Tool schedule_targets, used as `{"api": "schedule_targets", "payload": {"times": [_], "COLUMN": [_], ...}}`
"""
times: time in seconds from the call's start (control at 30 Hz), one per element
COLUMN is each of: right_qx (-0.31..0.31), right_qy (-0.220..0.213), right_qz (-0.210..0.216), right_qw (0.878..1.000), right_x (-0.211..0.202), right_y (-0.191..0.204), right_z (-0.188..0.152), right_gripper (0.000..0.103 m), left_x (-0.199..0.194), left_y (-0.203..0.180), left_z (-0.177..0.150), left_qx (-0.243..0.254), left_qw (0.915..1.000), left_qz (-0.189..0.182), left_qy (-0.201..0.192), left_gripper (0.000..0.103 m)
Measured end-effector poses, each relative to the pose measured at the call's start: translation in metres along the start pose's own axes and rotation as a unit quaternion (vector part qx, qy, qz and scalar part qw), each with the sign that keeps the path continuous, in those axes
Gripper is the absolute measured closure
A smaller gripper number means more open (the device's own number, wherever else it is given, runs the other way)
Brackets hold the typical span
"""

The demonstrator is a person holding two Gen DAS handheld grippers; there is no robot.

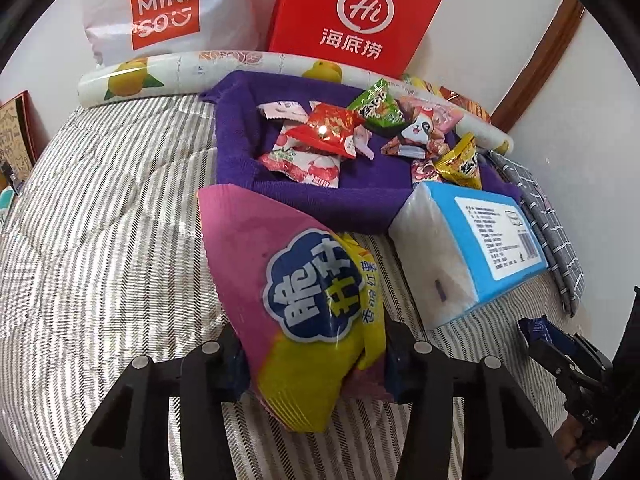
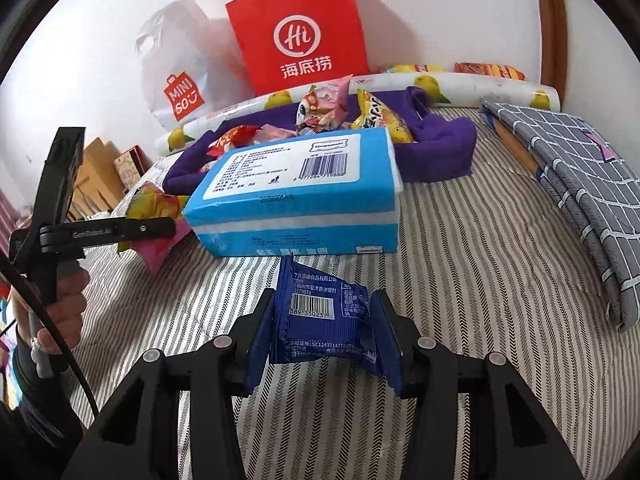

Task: Organize snacks
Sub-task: 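Carry the blue biscuit packet and pink-yellow chip bag over the purple towel with both grippers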

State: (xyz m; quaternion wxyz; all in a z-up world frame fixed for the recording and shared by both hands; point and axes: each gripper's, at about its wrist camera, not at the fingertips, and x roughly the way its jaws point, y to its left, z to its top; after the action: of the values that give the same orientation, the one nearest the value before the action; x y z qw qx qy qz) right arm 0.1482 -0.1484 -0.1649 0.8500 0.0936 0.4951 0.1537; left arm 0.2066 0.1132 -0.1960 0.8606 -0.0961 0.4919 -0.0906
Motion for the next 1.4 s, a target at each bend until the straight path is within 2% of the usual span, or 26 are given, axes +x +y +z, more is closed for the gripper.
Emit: {"api": "schedule_targets", "payload": {"times": [0.97,1.17,1.4], "right_qx": [0.010,0.005,-0.001], "right_qy": [-0.052,-0.068,-0.082], "right_qz": [-0.004,0.000,-0.012], "right_qw": [0.999,0.998,0.997], "right_x": [-0.036,-0.045,-0.056], "right_y": [0.010,0.016,0.019], "right_z": [0.025,0.041,0.067], "right_gripper": [0.056,0.056,0.056], "left_x": [-0.063,-0.078,-0.090], "left_y": [-0.041,-0.055,-0.069], "left_z": [-0.008,0.003,0.032], "left_qx": [0.030,0.043,0.049], "left_qw": [0.9990,0.9983,0.9975], "left_qz": [-0.020,-0.017,-0.027], "left_qy": [-0.026,-0.036,-0.043], "left_gripper": [0.056,0.056,0.056]}}
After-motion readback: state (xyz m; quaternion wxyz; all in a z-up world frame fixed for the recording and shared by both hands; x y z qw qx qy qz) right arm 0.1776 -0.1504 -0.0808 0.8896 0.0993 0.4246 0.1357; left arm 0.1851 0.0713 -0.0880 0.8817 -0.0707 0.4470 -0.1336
